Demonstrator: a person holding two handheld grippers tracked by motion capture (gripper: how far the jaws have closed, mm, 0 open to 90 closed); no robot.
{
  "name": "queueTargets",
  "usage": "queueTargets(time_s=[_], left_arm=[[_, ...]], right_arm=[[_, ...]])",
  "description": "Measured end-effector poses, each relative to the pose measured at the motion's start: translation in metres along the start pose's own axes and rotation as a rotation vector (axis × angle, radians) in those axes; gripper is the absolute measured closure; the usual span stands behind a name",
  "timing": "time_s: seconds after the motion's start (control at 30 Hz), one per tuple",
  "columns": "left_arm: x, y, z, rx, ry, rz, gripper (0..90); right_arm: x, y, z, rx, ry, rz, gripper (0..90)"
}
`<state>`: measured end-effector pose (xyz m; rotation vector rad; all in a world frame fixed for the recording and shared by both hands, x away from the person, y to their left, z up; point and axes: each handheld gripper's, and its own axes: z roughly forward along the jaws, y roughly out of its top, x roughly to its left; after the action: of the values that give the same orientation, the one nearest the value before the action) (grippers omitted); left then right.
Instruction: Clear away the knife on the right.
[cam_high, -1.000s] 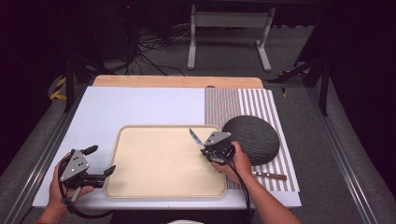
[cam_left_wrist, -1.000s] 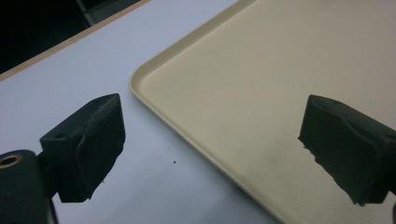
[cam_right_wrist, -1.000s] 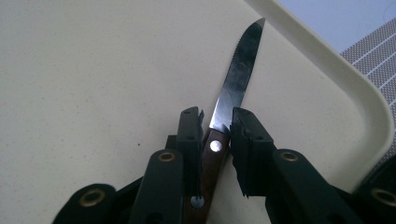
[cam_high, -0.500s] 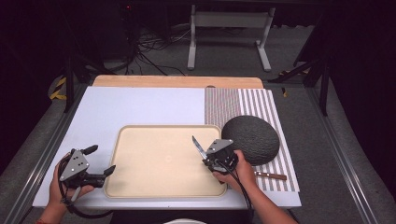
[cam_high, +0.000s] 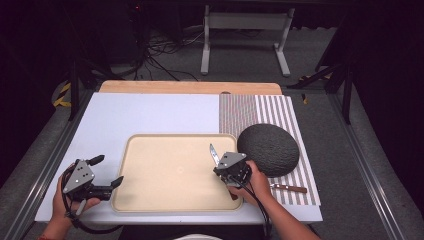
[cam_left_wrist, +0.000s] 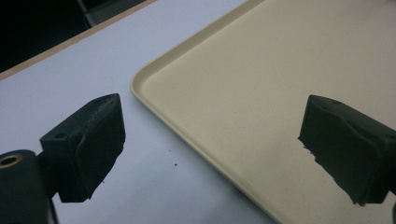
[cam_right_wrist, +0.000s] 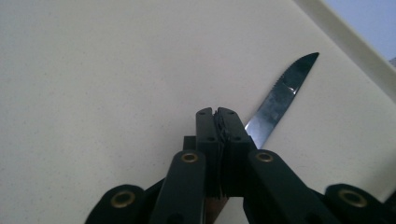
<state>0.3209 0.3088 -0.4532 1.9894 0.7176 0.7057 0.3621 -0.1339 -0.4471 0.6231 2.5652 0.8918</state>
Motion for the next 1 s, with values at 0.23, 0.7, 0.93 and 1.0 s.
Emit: queueTargets(time_s=[0.23, 0.7, 0.93, 1.0], left_arm=[[-0.001, 0.000, 0.000, 0.005, -0.004, 0.001, 7.7], [-0.001, 0.002, 0.000, -0.011, -0.017, 0.008, 7.8], [-0.001, 0.003, 0.003, -0.008, -0.024, 0.014, 7.8], [0.000, 0.003, 0.003, -0.012, -0.024, 0.018, 7.8]], right_arm=[[-0.005, -0.004, -0.002, 0.018, -0.002, 0.027, 90.0], [-0.019, -0.015, -0.010, 0.024, -0.010, 0.076, 90.0], [-0.024, -0.019, -0.012, 0.021, -0.006, 0.070, 89.0], [-0.026, -0.019, -0.012, 0.020, -0.004, 0.071, 88.7]])
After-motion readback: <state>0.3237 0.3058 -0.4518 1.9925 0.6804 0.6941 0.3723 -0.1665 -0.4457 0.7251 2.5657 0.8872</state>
